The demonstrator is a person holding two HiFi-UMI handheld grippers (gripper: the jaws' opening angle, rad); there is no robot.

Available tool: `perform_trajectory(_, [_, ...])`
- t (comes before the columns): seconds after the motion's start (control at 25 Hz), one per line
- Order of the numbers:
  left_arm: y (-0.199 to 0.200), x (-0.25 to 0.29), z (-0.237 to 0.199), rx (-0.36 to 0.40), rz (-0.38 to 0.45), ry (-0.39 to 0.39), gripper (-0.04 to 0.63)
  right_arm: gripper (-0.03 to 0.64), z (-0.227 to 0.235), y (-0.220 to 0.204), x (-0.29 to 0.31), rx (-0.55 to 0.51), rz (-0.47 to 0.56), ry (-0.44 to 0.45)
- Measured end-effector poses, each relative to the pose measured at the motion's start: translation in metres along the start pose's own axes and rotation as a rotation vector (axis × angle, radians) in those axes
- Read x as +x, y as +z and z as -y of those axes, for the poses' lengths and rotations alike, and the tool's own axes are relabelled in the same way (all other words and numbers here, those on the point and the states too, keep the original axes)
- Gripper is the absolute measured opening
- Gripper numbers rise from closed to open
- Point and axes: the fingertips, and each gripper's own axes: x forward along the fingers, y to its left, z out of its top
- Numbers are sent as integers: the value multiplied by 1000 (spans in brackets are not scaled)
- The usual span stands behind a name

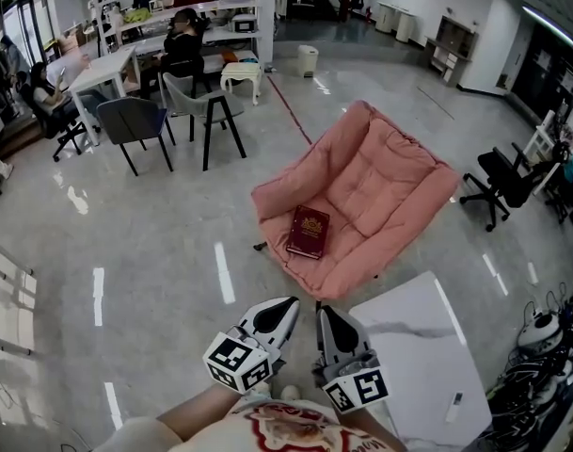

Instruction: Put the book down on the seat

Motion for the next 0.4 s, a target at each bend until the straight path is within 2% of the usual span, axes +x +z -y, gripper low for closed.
perform_trajectory(0.4, [2, -11, 2, -2, 5, 22, 5, 0, -10, 4, -3, 4, 5, 22])
